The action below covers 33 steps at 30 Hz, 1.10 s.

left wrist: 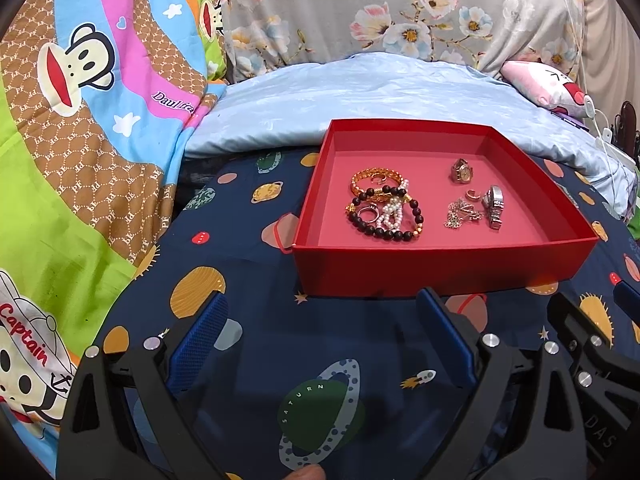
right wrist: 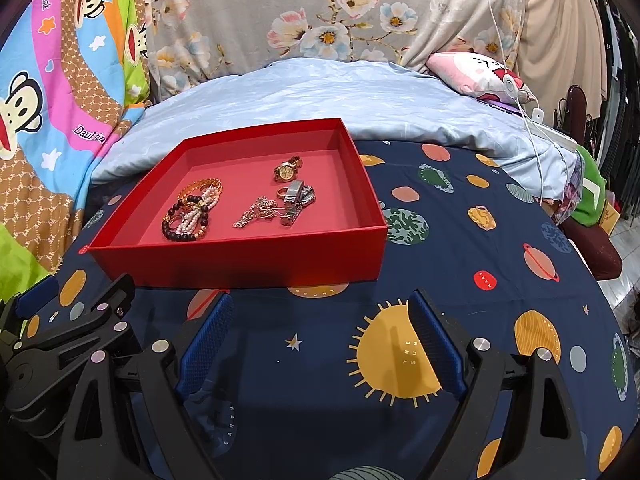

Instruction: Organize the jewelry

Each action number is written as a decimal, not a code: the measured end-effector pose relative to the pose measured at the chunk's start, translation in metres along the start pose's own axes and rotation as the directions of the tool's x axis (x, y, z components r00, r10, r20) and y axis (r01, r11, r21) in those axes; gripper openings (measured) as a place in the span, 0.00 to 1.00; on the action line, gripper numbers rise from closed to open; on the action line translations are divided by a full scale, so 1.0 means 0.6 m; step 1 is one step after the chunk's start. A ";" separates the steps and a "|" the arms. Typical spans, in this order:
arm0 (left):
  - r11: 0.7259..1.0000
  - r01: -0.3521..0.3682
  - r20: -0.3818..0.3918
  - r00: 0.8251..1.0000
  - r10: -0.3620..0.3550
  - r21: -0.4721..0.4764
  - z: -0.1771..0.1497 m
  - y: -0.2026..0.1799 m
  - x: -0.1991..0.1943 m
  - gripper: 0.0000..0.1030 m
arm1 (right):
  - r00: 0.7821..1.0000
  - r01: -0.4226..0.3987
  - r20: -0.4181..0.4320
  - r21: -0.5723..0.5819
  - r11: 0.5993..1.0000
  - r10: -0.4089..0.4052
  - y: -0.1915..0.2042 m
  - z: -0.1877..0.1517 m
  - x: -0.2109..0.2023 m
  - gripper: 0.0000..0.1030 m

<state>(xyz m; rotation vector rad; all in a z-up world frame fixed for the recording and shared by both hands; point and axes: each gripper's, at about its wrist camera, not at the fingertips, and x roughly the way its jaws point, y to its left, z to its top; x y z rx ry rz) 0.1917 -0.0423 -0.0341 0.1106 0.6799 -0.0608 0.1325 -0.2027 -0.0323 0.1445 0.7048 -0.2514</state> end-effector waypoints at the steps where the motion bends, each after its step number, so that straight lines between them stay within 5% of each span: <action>1: 1.000 -0.002 0.000 1.000 0.002 0.000 0.000 0.000 0.000 0.90 | 1.000 0.001 0.000 -0.001 1.000 -0.001 0.000 0.000 0.000 0.84; 33: 1.000 -0.021 -0.011 1.000 0.021 0.006 -0.003 -0.002 0.001 0.89 | 1.000 -0.015 0.001 0.009 1.000 0.015 0.006 0.002 -0.001 0.84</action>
